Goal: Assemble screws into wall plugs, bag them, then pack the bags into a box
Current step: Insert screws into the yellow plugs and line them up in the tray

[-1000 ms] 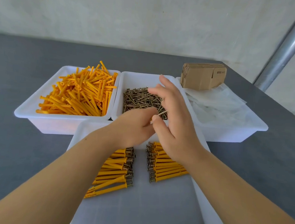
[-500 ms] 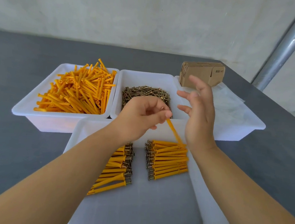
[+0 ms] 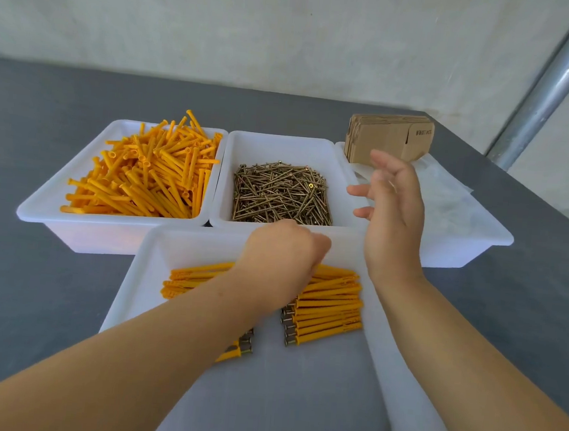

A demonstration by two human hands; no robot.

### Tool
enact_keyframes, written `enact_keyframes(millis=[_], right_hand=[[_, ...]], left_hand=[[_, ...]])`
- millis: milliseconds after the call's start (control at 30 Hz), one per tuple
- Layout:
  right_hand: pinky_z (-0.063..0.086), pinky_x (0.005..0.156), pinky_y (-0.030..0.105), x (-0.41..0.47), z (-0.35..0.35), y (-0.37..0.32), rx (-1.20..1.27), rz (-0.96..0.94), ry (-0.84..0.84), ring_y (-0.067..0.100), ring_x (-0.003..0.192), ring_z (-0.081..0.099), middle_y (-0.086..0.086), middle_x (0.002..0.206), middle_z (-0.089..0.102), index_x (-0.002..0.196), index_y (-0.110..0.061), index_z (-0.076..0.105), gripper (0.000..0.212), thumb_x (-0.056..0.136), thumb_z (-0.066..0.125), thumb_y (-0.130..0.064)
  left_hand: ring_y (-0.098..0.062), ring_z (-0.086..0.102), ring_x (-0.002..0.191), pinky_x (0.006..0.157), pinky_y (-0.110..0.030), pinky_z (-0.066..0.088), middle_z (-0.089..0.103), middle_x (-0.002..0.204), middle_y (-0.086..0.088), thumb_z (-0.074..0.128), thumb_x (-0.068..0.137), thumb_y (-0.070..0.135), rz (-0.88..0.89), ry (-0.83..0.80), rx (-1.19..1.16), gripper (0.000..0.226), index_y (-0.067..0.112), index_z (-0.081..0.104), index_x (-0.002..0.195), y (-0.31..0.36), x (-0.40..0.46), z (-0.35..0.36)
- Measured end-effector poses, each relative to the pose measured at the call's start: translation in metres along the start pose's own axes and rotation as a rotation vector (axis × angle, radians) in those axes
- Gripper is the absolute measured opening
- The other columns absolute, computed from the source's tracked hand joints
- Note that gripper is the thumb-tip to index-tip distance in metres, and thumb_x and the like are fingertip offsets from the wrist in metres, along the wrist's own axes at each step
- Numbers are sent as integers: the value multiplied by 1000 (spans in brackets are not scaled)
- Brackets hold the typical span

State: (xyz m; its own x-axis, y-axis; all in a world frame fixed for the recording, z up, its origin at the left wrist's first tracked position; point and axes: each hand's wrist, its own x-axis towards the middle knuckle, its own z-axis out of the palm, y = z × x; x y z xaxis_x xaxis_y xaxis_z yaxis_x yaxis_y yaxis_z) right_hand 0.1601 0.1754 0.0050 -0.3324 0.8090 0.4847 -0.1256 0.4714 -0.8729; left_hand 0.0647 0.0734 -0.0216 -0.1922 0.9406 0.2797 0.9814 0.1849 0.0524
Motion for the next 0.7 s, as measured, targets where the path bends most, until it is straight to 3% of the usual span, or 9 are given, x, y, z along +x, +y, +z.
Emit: enact_keyframes(millis=[67,133,267,333,400,500,567,633,700], right_hand=[[52,81,36,-1,1,1,-20,-2,-18,10,97,66,-39,100,60,123,-28,57,34,95,41,-34],[51,79,31,-2,1,3,-37,-4,-33,6,95,66,-37,100,60,123,-27,58,35,94,41,-34],[52,78,32,-3,4,6,-79,-13,-83,3,91,65,-36,105,60,122,-27,58,29,96,44,-29],[52,79,34,-4,6,9,-101,-17,-117,6,91,65,-28,109,61,119,-31,58,24,98,48,-22],[49,74,26,-2,7,12,-136,-20,-153,4,85,63,-15,109,64,117,-33,58,26,98,51,-17],[37,63,13,6,11,15,-248,25,-255,-5,68,54,-10,89,57,122,-28,60,28,97,52,-17],[36,64,15,11,17,20,-354,71,-366,-4,71,54,-7,96,58,123,-28,59,29,98,52,-17],[39,68,21,12,24,25,-480,83,-466,3,80,55,-1,108,59,123,-27,59,30,97,52,-15],[42,71,24,14,30,27,-566,59,-511,11,87,57,0,113,58,121,-27,60,30,97,52,-11]], left_hand=[[-16,34,86,54,-32,34,46,76,5,57,86,5,107,-20,122,25,21,38,80,5,3,9],[-16,29,84,53,-31,29,39,77,4,58,81,-2,171,-22,165,30,20,38,78,7,6,15],[-22,48,91,58,-35,46,54,101,-3,57,91,12,213,51,69,6,13,61,86,5,5,22],[-28,57,93,64,-40,52,60,100,-8,60,90,19,227,151,-138,15,7,68,84,1,6,14],[-29,60,93,69,-42,51,63,98,-8,62,90,20,138,305,-244,17,6,70,84,-12,10,-3],[-33,59,95,74,-44,50,65,101,-12,56,94,17,-216,495,-167,21,4,72,93,-57,15,-25],[-37,54,108,87,-48,49,61,113,-17,49,96,18,-550,374,-57,27,7,70,109,-96,8,-31],[-41,47,120,100,-53,42,55,126,-18,45,97,20,-829,43,-17,32,16,63,123,-122,-2,-30],[-42,42,127,106,-56,37,49,137,-17,41,97,23,-918,-261,-22,37,22,56,131,-133,-6,-24]])
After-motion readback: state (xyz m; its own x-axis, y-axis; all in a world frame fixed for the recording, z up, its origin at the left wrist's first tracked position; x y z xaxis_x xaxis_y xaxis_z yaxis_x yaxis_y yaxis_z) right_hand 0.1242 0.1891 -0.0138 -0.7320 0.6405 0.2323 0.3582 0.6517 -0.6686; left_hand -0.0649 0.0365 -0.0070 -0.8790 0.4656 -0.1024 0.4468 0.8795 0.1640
